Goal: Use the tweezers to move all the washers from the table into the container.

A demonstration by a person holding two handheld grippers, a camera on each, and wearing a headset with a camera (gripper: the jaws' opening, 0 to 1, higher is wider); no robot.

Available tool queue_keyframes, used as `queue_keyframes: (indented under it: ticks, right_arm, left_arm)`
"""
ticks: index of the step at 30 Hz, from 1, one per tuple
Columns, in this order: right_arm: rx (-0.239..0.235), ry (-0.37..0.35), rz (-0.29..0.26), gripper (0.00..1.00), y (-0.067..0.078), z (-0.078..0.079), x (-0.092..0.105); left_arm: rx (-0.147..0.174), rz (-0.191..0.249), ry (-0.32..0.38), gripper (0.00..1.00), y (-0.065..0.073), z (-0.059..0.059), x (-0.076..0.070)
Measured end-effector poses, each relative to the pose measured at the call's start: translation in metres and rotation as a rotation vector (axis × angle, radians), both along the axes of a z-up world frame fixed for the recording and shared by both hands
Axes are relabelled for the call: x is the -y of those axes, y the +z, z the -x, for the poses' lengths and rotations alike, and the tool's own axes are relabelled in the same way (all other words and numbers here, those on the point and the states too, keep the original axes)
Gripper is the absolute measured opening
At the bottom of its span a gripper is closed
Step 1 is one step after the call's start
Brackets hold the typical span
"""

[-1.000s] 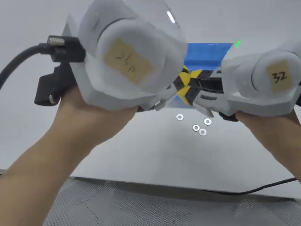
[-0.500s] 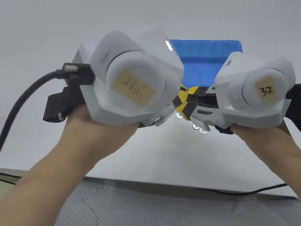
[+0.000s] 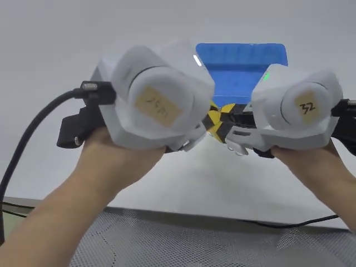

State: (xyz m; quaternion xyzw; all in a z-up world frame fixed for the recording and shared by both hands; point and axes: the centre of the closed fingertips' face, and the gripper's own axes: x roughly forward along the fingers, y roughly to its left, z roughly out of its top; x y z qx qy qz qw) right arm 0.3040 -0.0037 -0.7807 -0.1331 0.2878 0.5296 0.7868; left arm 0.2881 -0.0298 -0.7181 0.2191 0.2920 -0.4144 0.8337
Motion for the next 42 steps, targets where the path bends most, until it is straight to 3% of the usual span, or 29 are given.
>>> queue_keyframes:
  ticks: [7, 10, 17, 21, 25, 31, 39, 42]
  right_arm:
    - [0.015, 0.006, 0.014, 0.06, 0.000, 0.001, 0.000]
    - [0.064, 0.026, 0.057, 0.05, 0.000, 0.002, 0.001]
    - [0.085, 0.040, 0.064, 0.04, 0.008, 0.004, 0.002]
    - [0.149, 0.037, 0.065, 0.04, 0.027, -0.003, 0.004]
    - [0.180, 0.016, 0.044, 0.03, 0.044, -0.012, 0.006]
    - [0.212, -0.021, 0.023, 0.03, 0.063, -0.028, 0.009]
    - [0.252, -0.032, 0.019, 0.03, 0.073, -0.047, 0.007]
    - [0.276, -0.025, 0.041, 0.03, 0.070, -0.053, 0.005]
  left_arm:
    - [-0.005, 0.009, 0.005, 0.00, -0.001, -0.003, 0.000]
    - [-0.012, 0.013, 0.002, 0.00, -0.001, -0.003, 0.003]
    - [0.005, -0.002, -0.018, 0.00, 0.006, -0.001, 0.005]
    - [0.049, 0.040, -0.007, 0.00, 0.026, -0.006, 0.006]
    - [0.110, 0.073, 0.011, 0.00, 0.044, -0.013, 0.009]
    - [0.177, 0.105, 0.028, 0.00, 0.061, -0.024, 0.014]
    - [0.218, 0.173, 0.067, 0.00, 0.075, -0.040, 0.017]
    - [0.226, 0.158, 0.066, 0.00, 0.074, -0.045, 0.017]
